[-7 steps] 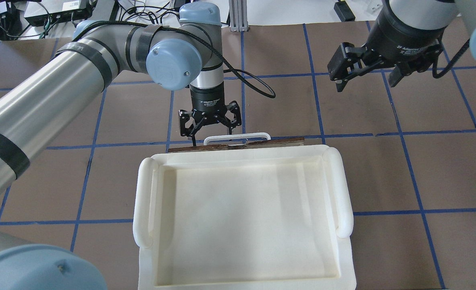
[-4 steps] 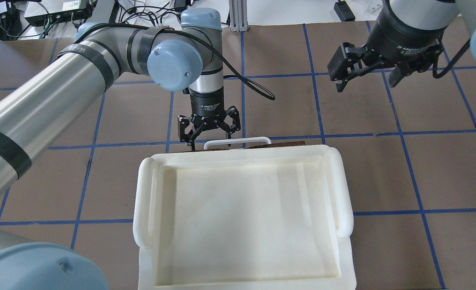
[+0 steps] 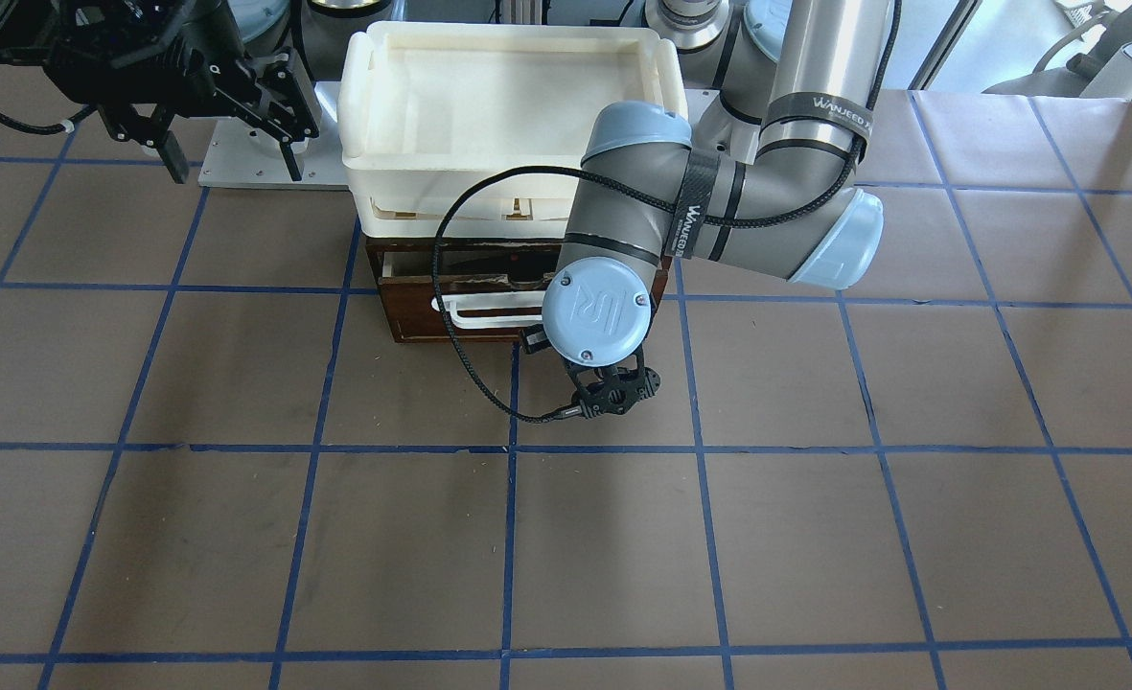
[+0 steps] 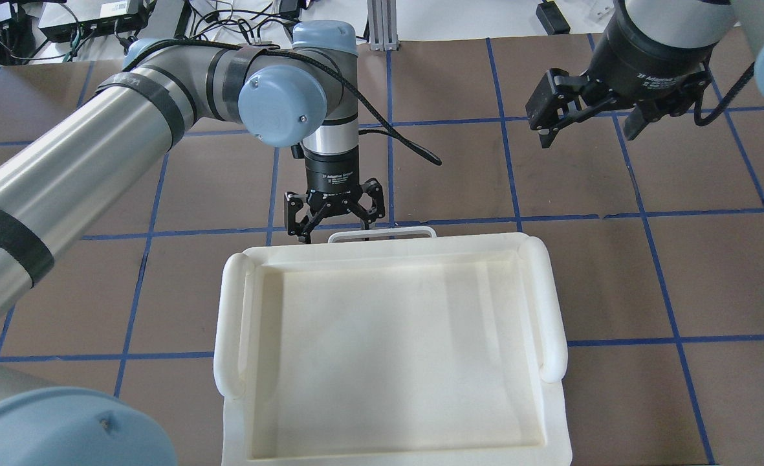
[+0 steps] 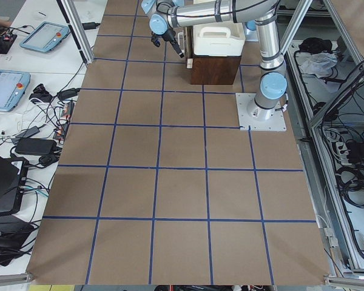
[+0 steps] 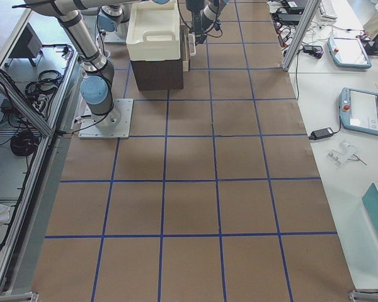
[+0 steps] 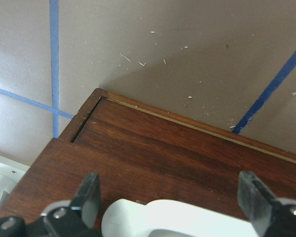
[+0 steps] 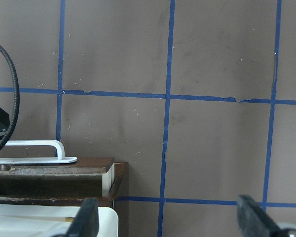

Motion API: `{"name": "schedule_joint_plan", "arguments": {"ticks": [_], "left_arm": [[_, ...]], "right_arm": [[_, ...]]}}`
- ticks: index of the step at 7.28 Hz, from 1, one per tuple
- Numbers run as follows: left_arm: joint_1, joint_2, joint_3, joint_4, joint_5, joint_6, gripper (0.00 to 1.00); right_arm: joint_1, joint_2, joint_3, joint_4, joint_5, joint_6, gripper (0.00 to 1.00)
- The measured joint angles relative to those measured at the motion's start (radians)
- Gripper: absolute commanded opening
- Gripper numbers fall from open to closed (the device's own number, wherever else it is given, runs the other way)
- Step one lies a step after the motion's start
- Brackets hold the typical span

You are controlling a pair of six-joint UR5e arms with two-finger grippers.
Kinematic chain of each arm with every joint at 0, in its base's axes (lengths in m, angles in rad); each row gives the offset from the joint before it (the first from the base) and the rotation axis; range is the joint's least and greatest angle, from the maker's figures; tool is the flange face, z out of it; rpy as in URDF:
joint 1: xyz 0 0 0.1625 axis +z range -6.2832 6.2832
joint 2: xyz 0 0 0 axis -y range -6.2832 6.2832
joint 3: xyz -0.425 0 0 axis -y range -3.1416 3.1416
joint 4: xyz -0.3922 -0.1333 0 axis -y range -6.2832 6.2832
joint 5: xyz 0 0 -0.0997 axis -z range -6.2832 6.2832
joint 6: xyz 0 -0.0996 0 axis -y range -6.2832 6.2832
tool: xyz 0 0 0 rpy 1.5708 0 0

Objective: Put scissors in drawer and close it

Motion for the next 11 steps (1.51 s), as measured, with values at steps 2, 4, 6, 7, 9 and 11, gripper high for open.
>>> {"name": "schedule_joint_plan", "arguments": {"ticks": [2,4,6,7,9,11], "left_arm": [[-0.001,0.004,-0.004,-0.024,-0.001,0.000,1.00],[-0.001,0.007,-0.005,-0.051,-0.001,0.000,1.00],[-0.002,0.005,-0.006,-0.060,-0.001,0.000,1.00],[-0.005,0.004,-0.006,-0.064,-0.001,0.000,1.00],[-0.012,0.003,-0.007,-0.070,0.002,-0.001,1.00],[-0.013,0.008,-0.007,-0.076,0.006,-0.001,1.00]], "right_arm": [[0.000,0.000,0.000,0.001,-0.001,0.000,1.00],[0.000,-0.001,0.000,0.001,-0.001,0.000,1.00],[0.000,-0.001,0.000,0.002,-0.001,0.000,1.00],[0.000,0.000,0.000,0.002,-0.001,-0.001,1.00],[0.000,0.000,0.000,0.002,-0.001,-0.001,1.00],[0.000,0.000,0.000,0.002,-0.001,0.000,1.00]]}}
